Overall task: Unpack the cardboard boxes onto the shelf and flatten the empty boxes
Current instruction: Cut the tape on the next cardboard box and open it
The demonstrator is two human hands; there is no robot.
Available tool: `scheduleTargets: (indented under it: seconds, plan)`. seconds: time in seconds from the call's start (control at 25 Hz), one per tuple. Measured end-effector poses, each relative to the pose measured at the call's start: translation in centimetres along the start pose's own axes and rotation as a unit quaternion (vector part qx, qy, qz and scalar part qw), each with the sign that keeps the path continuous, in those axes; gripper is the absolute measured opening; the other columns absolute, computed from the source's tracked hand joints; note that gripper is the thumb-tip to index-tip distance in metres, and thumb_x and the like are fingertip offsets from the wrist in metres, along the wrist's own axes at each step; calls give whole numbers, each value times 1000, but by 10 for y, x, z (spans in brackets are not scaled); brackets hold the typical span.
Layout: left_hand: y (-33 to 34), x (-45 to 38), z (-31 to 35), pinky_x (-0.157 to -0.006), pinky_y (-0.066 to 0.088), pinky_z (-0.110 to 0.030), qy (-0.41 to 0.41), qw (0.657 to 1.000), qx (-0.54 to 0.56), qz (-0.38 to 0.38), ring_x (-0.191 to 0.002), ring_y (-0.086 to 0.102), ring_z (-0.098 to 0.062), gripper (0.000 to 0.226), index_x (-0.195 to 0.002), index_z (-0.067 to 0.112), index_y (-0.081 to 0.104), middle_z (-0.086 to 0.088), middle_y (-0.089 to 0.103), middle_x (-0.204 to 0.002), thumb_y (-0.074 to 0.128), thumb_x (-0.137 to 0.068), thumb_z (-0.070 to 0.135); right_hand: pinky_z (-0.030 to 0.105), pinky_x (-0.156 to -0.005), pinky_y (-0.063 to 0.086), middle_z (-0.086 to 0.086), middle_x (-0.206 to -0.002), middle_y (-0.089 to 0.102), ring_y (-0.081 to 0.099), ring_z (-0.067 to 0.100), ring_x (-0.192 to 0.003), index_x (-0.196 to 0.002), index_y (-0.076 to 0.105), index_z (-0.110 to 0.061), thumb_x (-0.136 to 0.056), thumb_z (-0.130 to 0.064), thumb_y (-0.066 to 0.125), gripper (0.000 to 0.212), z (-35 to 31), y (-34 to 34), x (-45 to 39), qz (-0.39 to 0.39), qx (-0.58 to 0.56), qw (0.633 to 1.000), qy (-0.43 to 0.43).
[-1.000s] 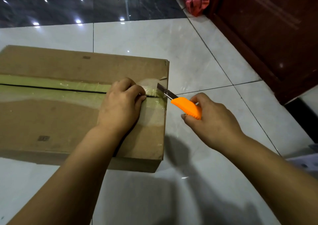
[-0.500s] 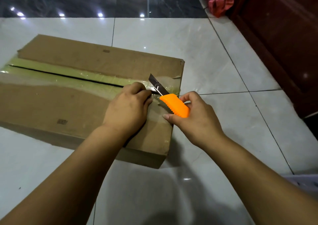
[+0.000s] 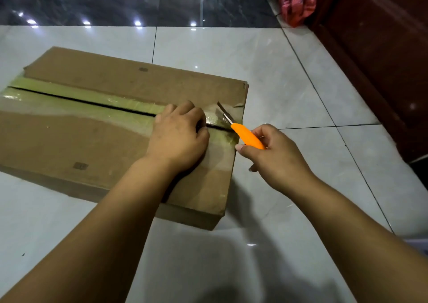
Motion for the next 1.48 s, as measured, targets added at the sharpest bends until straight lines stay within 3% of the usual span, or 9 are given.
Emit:
scheduleTargets:
  seconds: [0.2, 0.28, 0.36, 0.44, 0.64, 0.76, 1.0, 1.32, 1.48]
  plan:
    - [9, 1, 2, -80, 18, -32, -34, 998, -23, -54, -99, 36, -22, 30, -85, 24, 50, 7, 43, -97, 32, -77, 47, 46, -81, 52, 8, -88, 55, 59, 29, -82, -82, 59, -24, -96, -34, 54, 18, -1, -7, -3, 3, 43, 998, -34]
    - [10, 1, 6, -81, 18, -33, -27, 996, -44, -76, -100, 33, -19, 46, -85, 25, 47, 7, 40, -98, 32, -73, 67, 48, -84, 52, 7, -92, 57, 59, 28, -86, -97, 62, -21, -98, -33, 51, 15, 1, -10, -4, -1, 41, 998, -37]
    - [12, 4, 12, -82, 18, -34, -20, 992, -71, -100, -100, 30, -18, 74, -87, 27, 41, 8, 35, -99, 27, -53, 92, 48, -86, 52, 5, -97, 60, 59, 26, -90, -115, 58, -22, -99, -33, 48, 22, 5, -14, -3, -5, 43, 999, -33]
    - [14, 6, 16, -87, 21, -37, -20, 988, -92, -120, -108, 32, -21, 90, -91, 28, 37, 8, 32, -103, 28, -36, 99, 48, -86, 52, 4, -98, 62, 62, 25, -89, -117, 55, -22, -100, -36, 45, 24, 8, -17, -2, -10, 50, 998, -27]
    - [18, 6, 20, -94, 23, -41, -36, 989, -88, -116, -111, 33, -23, 74, -94, 28, 39, 7, 32, -103, 56, -49, 85, 48, -84, 53, 2, -95, 65, 64, 23, -89, -116, 55, -18, -102, -37, 39, 28, 12, -14, -1, -36, 72, 997, -21]
    - [21, 6, 24, -91, 23, -39, -29, 992, -72, -101, -108, 34, -19, 64, -91, 28, 43, 8, 37, -102, 55, -52, 77, 44, -85, 53, 1, -95, 64, 64, 18, -87, -120, 53, -20, -103, -35, 35, 29, 16, -15, -1, -50, 96, 994, -19]
    - [23, 5, 30, -86, 22, -34, -19, 996, -25, -86, -98, 37, -16, 47, -81, 27, 50, 8, 42, -93, 53, -50, 62, 41, -83, 51, 2, -88, 67, 63, 22, -83, -104, 55, -19, -104, -33, 32, 27, 23, -25, 0, -47, 172, 984, -19]
    - [20, 6, 35, -84, 14, -24, -9, 996, 19, -84, -102, 40, -15, 51, -94, 24, 63, 10, 43, -97, 53, -53, 54, 42, -83, 51, 7, -90, 67, 62, 25, -85, -98, 58, -14, -104, -29, 31, 32, 31, -29, 0, -62, 190, 980, -2]
    - [19, 8, 34, -87, 23, -28, -7, 997, 17, -76, -99, 37, -17, 43, -86, 28, 57, 8, 39, -100, 58, -54, 57, 37, -74, 47, 2, -91, 64, 57, 23, -83, -91, 54, -21, -103, -34, 26, 33, 29, -31, 0, -37, 246, 968, 6]
Point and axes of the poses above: each hand's wrist, its own x-axis away from the middle knuckle, its own y-axis out of the palm, z = x × y, the point moved 6 cm from there along -x, towards the middle knuckle
